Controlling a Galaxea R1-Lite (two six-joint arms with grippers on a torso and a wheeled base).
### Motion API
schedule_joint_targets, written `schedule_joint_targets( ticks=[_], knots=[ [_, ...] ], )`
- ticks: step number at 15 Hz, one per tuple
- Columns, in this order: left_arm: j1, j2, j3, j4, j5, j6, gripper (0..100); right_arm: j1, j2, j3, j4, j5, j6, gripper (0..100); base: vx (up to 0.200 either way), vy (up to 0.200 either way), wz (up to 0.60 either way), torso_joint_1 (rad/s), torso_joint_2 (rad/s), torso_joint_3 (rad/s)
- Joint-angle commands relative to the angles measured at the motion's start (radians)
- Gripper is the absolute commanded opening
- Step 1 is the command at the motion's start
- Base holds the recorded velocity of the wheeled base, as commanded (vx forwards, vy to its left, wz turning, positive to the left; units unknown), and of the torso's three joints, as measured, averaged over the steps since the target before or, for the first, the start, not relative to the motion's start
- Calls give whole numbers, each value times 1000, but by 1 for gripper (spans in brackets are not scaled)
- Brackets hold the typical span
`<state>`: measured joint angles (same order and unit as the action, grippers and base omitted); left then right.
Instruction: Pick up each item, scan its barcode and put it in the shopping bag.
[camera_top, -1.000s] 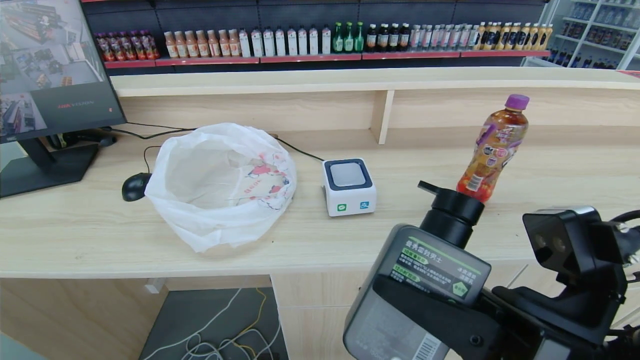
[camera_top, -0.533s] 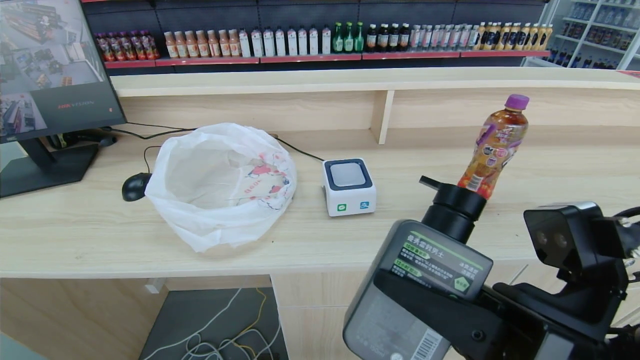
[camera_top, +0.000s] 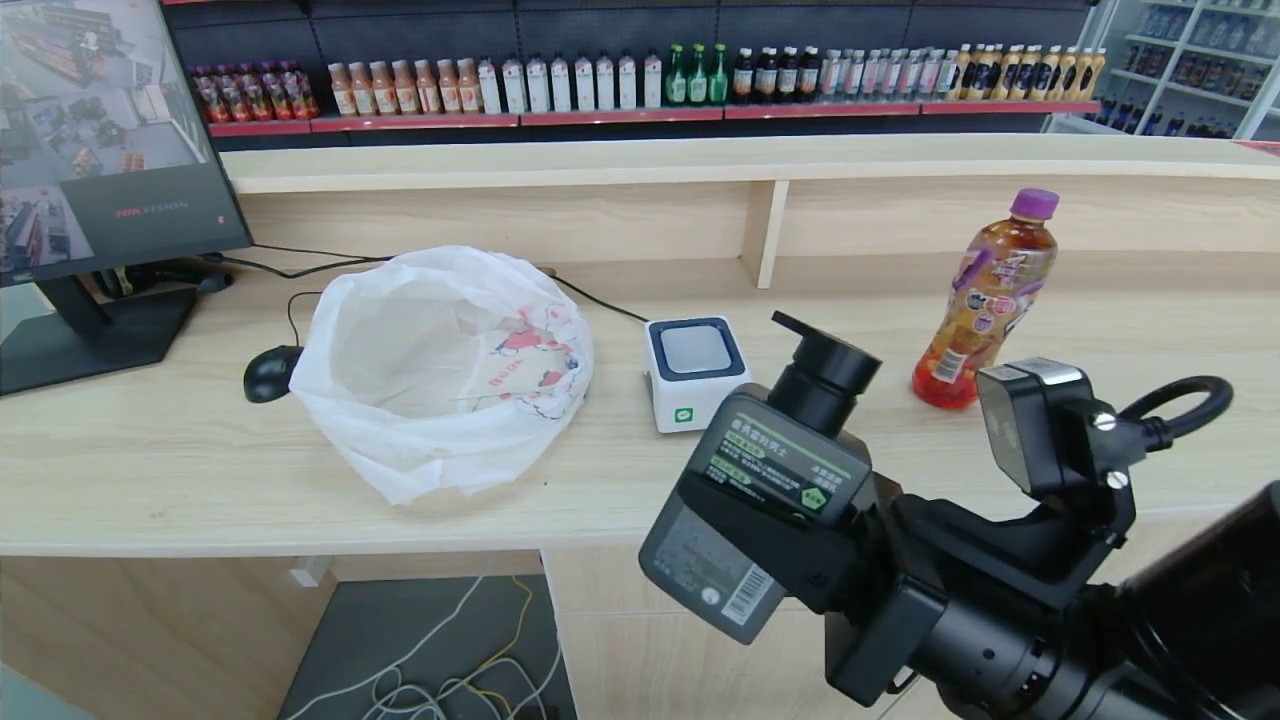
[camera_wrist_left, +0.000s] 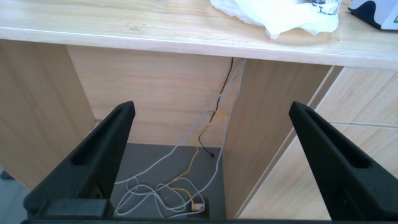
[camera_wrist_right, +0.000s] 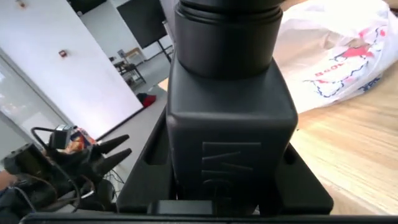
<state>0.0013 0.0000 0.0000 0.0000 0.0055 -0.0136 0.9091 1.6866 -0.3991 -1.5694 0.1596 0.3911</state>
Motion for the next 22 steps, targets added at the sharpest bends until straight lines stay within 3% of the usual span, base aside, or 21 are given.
schedule_joint_targets(
  ticks=[1,5,9,15,17,22],
  knots=[
    [0,0,0,0,1,0,100,-6,25,-9,-1,-17,-49,0,0,0,0,0,0,0],
    [0,0,0,0,1,0,100,-47,41,-38,-1,-157,-232,0,0,0,0,0,0,0],
    [0,0,0,0,1,0,100,-223,31,-30,-1,-209,-468,0,0,0,0,0,0,0],
    [0,0,0,0,1,0,100,-377,27,-79,-1,-189,-480,0,0,0,0,0,0,0],
    [0,0,0,0,1,0,100,-386,27,-101,-1,-124,-454,0,0,0,0,0,0,0],
    [0,0,0,0,1,0,100,-403,8,-98,-1,-126,-439,0,0,0,0,0,0,0]
  ],
)
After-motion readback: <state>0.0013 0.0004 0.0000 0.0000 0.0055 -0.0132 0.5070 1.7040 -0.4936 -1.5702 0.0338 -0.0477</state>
